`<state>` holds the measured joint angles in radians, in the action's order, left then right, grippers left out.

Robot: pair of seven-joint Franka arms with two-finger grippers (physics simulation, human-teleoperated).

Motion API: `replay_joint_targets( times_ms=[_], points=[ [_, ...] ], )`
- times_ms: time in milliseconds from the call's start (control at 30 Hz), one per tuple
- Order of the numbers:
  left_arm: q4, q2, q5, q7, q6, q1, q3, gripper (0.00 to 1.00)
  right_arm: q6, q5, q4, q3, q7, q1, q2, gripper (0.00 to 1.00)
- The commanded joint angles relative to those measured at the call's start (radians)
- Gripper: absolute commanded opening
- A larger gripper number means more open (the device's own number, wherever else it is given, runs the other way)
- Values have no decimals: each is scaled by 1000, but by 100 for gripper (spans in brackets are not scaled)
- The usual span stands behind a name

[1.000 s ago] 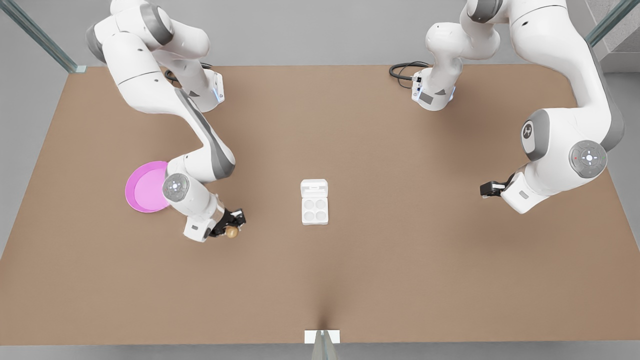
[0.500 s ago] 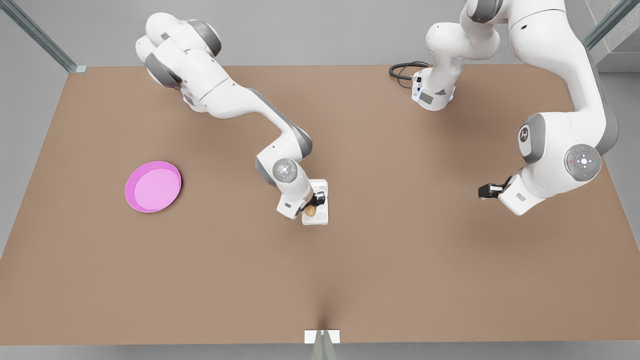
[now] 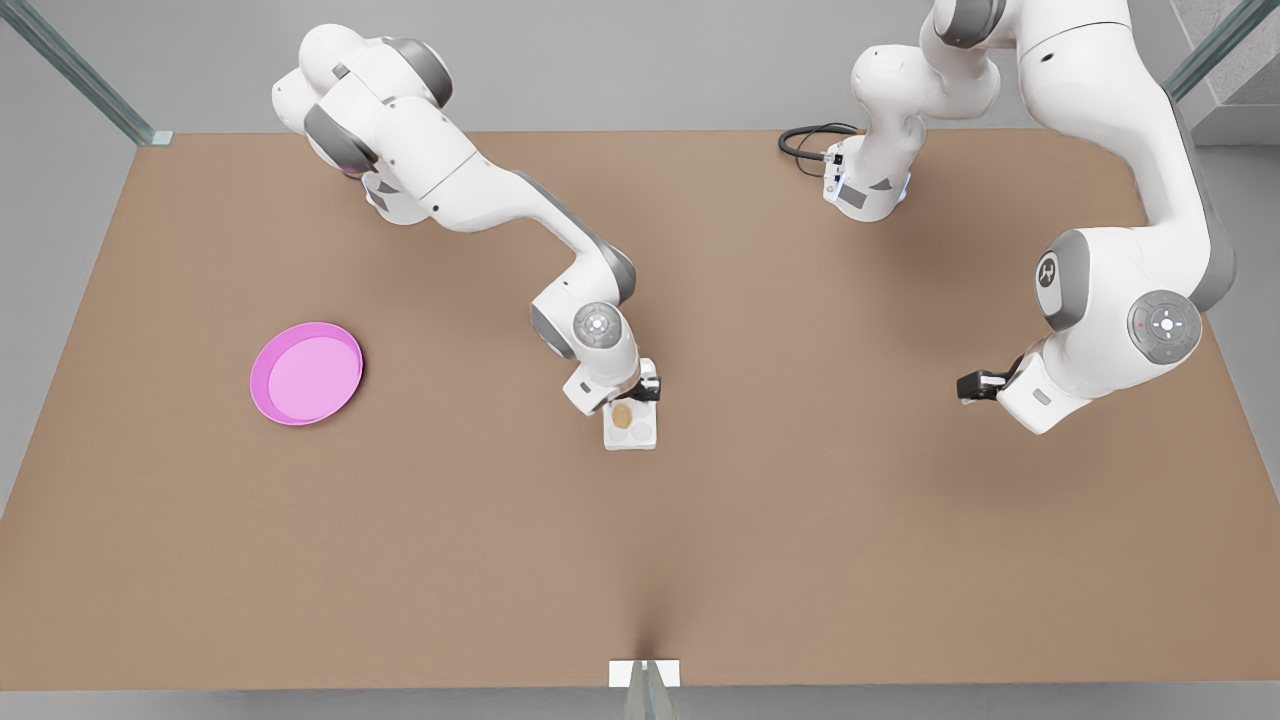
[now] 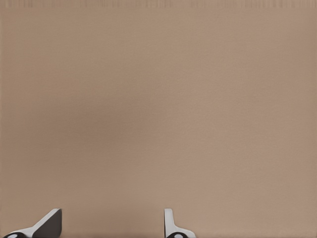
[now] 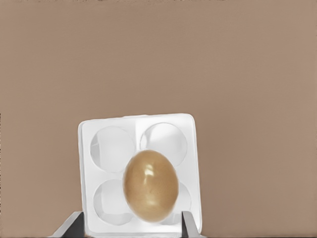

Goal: Pack egg into the box and close the box lid

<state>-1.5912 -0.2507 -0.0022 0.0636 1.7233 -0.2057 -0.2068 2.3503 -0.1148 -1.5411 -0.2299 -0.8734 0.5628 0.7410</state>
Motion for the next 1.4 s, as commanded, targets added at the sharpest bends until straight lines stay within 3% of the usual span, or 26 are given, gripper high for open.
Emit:
replay_joint_targets(
  times_ms=[0,67,200,267,333,367,400,433,467,500,567,700,867,1000,1067,1200,1367],
  points=[
    [0,-2,1,-1,7,0,0,100,3,4,3,0,-302,-1,-6,100],
    [0,-2,1,-1,9,-1,0,100,0,4,19,0,-289,-15,-8,100],
    [0,-12,1,-2,7,-3,0,100,-8,-20,278,-6,-262,-61,-32,100],
    [0,-18,1,-2,9,-3,0,100,-215,-17,291,-29,-73,-190,-144,100],
    [0,-25,2,-2,2,-3,0,100,-453,-14,280,-20,442,-388,-271,100],
    [-26,-21,8,1,-116,-60,0,100,-497,-16,148,55,822,-552,-377,100],
    [-24,-19,51,-11,-272,-186,1,100,-497,-14,-23,127,918,-555,-506,100],
    [-23,-21,91,-77,-411,-360,0,100,-499,-13,-158,127,927,-567,-630,100],
    [-9,-25,-19,-437,-446,-576,1,61,-693,-16,-56,124,942,-606,-634,100],
    [46,-85,-200,-726,-432,-667,4,21,-766,-16,6,124,972,-612,-629,100],
    [54,-137,-344,-973,-312,-830,4,21,-773,-17,22,126,988,-640,-604,100],
    [53,-223,-509,-1225,-108,-980,6,21,-815,63,67,126,990,-696,-552,100],
    [-1,-317,-529,-1237,59,-1014,3,21,-815,49,69,127,990,-704,-525,100],
    [-185,-337,-415,-1229,282,-1017,1,21,-815,49,69,127,987,-702,-509,100],
    [-188,-352,-400,-1216,283,-1009,0,21,-815,49,69,127,987,-704,-509,100],
    [-185,-369,-344,-1219,522,-1006,-39,21,-815,47,69,127,988,-706,-511,100],
    [-170,-367,-265,-1220,541,-1006,-83,21,-815,46,69,127,988,-704,-511,100]
  ],
)
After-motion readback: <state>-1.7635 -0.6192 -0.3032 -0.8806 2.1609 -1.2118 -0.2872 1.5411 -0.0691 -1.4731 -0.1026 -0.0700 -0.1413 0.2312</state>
